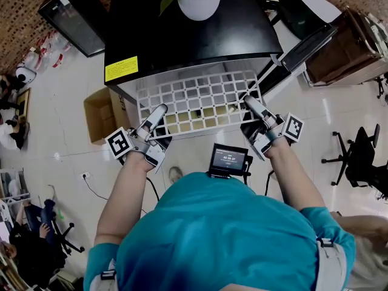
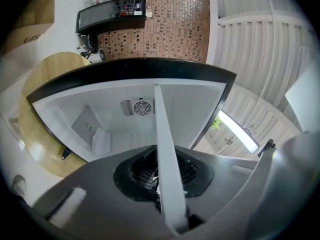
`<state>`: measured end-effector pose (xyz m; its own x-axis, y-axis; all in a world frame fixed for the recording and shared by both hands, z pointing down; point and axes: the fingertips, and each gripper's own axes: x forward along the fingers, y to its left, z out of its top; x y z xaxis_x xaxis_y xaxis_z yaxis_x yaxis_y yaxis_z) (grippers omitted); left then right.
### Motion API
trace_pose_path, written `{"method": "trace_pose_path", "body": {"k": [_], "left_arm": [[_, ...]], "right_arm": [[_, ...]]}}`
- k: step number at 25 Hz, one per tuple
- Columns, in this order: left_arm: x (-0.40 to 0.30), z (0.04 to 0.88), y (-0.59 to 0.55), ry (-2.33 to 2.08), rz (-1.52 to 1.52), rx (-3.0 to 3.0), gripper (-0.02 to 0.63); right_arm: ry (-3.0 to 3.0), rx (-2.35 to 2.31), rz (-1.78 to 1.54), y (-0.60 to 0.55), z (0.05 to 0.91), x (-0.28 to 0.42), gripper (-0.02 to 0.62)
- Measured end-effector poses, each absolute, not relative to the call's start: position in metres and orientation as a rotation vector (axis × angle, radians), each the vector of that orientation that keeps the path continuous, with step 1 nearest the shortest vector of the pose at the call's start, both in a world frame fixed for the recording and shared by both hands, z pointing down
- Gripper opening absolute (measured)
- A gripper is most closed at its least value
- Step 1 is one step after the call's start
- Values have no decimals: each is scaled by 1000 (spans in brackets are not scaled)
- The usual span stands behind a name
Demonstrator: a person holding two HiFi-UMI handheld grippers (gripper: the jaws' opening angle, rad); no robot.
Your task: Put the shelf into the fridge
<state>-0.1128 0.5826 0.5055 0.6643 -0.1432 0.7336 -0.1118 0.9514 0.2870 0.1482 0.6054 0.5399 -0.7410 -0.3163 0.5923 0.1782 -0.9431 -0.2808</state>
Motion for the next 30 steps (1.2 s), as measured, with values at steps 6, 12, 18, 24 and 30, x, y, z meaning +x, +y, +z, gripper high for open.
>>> {"method": "trace_pose_path", "body": {"k": [6, 12, 18, 24, 30], "left_arm": [[-115, 504, 587, -843, 31, 325, 52], [-115, 506, 587, -879, 42, 330, 52], [-125, 523, 591, -942, 57, 339, 52], [-133, 543, 583, -986, 9, 359, 54], [-123, 517, 575, -1062, -136, 333, 79]], "right_arm": [[226, -988, -2691, 620, 538, 149, 29], [225, -1006, -2714, 621, 550, 149, 26], [245, -1023, -2702, 619, 564, 148, 25], [367, -1088, -2676, 614, 570, 139, 29], [431, -1047, -2667, 606, 547, 121, 65]]}}
